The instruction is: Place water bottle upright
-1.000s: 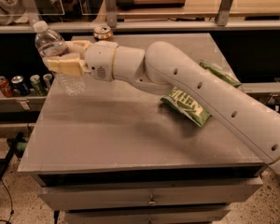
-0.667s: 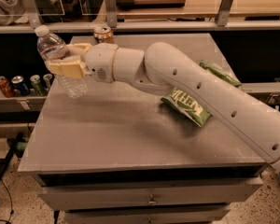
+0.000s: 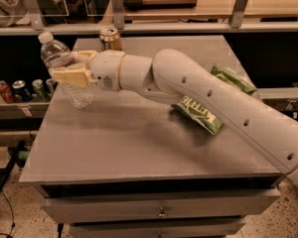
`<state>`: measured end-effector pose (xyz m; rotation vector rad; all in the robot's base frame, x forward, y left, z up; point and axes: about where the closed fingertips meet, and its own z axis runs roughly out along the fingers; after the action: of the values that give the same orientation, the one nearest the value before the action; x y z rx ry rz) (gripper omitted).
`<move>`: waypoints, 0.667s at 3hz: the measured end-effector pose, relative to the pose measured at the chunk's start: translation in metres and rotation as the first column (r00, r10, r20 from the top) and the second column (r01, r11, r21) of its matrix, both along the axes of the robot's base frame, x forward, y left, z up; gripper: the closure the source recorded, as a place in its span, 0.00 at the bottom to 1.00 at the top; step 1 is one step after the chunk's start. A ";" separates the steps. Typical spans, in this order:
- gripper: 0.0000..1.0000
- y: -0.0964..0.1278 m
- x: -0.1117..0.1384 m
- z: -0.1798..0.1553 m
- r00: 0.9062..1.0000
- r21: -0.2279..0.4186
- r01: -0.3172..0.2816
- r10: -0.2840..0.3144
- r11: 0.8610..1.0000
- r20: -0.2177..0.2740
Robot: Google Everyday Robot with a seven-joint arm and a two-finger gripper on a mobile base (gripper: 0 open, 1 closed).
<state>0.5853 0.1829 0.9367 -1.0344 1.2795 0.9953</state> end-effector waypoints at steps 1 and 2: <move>0.59 -0.001 0.001 -0.002 1.000 0.012 0.003 -0.003 1.000 -0.009; 0.37 -0.002 0.001 -0.004 1.000 0.020 0.005 -0.005 1.000 -0.013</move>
Offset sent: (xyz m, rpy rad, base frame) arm 0.0039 -0.0084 -0.0065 0.0312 0.0198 -0.0164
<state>0.5862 0.1809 0.9330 -1.0102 1.2795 1.0107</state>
